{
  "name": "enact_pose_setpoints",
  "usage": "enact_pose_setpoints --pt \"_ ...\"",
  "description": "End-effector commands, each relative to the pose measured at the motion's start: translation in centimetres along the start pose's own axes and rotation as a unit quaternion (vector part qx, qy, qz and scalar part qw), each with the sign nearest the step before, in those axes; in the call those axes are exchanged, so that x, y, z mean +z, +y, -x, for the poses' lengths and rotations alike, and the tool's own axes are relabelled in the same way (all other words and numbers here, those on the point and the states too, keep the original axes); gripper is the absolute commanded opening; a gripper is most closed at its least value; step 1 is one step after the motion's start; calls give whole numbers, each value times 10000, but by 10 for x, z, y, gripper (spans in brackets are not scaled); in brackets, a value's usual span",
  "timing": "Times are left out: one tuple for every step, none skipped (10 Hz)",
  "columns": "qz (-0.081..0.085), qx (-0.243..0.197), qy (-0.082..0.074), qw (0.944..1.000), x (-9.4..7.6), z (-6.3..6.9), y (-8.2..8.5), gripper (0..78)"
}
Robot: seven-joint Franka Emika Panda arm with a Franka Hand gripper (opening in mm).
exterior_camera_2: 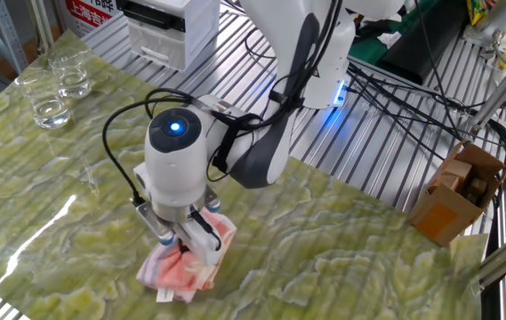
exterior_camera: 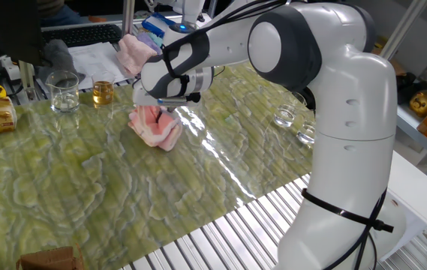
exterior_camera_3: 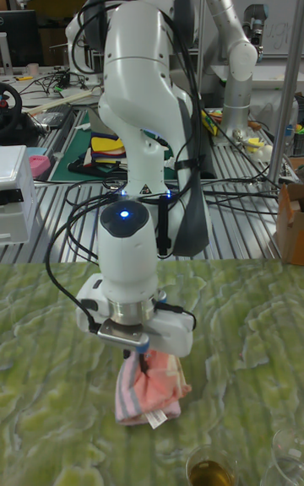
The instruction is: Clean the table with a cloth
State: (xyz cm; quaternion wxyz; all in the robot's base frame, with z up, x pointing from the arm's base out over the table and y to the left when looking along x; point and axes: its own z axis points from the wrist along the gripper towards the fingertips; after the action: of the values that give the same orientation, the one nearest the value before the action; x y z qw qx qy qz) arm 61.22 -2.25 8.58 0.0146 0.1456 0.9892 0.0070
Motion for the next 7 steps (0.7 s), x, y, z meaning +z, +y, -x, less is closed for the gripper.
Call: enact_pose_setpoints --pt "-77 -371 -62 9993 3 22 -30 13" --pt "-97 -473 -88 9988 3 27 -41 13" --pt "-119 -606 -99 9980 4 32 -53 13" --pt "-133 -753 -113 9970 5 38 -67 13" --pt "-135 -788 -126 9967 6 40 -71 13" --pt "-172 -909 -173 9956 9 45 -84 13" --pt "-194 -1018 -215 9944 11 48 -96 13"
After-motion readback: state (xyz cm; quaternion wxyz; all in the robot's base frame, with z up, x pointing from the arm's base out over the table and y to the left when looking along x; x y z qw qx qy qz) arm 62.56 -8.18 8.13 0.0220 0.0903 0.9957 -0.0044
